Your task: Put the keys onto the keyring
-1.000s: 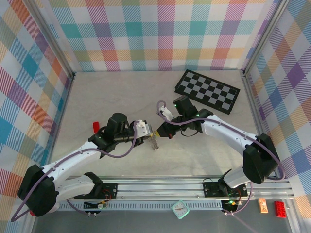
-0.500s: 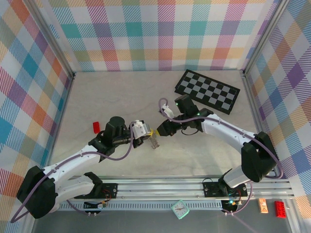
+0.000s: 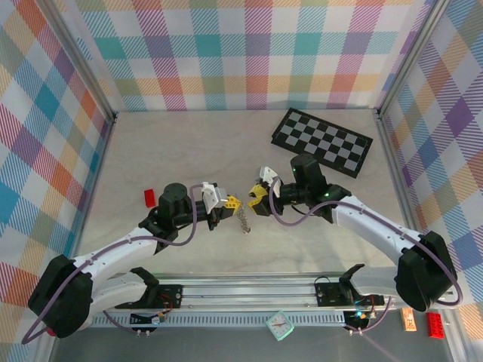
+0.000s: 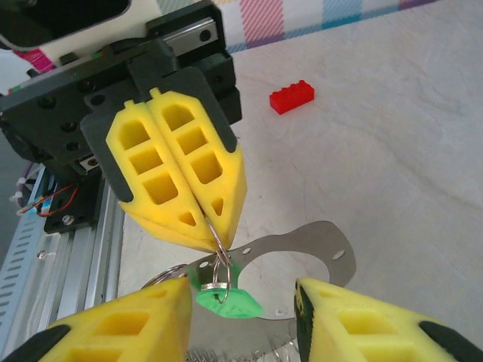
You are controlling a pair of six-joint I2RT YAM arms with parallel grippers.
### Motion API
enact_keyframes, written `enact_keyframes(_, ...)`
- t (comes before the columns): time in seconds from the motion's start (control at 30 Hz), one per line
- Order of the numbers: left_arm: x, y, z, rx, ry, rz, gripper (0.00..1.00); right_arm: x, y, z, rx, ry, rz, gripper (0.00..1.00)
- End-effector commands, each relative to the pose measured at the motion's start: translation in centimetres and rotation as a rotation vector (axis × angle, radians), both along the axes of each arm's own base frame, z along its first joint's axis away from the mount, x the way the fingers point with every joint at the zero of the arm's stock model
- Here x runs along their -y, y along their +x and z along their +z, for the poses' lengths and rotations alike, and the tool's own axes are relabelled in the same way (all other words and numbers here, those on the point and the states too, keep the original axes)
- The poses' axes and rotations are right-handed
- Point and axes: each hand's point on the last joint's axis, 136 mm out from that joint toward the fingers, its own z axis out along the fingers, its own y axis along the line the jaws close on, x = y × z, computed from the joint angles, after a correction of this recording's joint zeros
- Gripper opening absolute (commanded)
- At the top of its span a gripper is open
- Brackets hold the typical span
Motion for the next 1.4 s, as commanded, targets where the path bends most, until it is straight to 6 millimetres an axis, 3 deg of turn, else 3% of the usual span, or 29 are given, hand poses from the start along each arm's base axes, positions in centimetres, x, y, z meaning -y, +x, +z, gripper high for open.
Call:
enact_keyframes(0.0,0.3,-0.7,1.7,0.020,-0.073,-0.058,0.00,-1.1,-0.8,1.3,0.067,0.053,0.106,0.38)
enact_keyframes(0.47,0.5,-0.8,1.7,0.005,-0.096,-0.076,0.00,-2.3,-1.0,0.5,0.069,0.059,0.137,0.23)
enact_keyframes(0.73,0.5,-0.9,1.7,0.006,-0.098,-0.080,0.00,-2.1,-1.2,-0.1,0.074,0.044,0.137,0.21)
enact_keyframes(0.9,0.5,-0.7,1.8,0.004,-0.099,-0.072,0.00,-2.3,-1.2,0.1,0.079,0.057,0.146,0.00)
enact_keyframes(0.97,0.3,-0.4,1.7,0.002,-0.091,-0.052,0.00,-2.3,-1.2,0.3,0.087,0.057,0.147,0.00)
enact_keyframes(1.13,-0.1,0.1,0.7,-0.015,-0.019,-0.008,0.18,-1.9,-1.2,0.5,0.111,0.017,0.158,0.00)
enact_keyframes(1.37,-0.3,0.2,-0.3,-0.021,0.096,-0.017,0.20,-1.6,-1.7,0.1,0.120,-0.070,0.200,0.00)
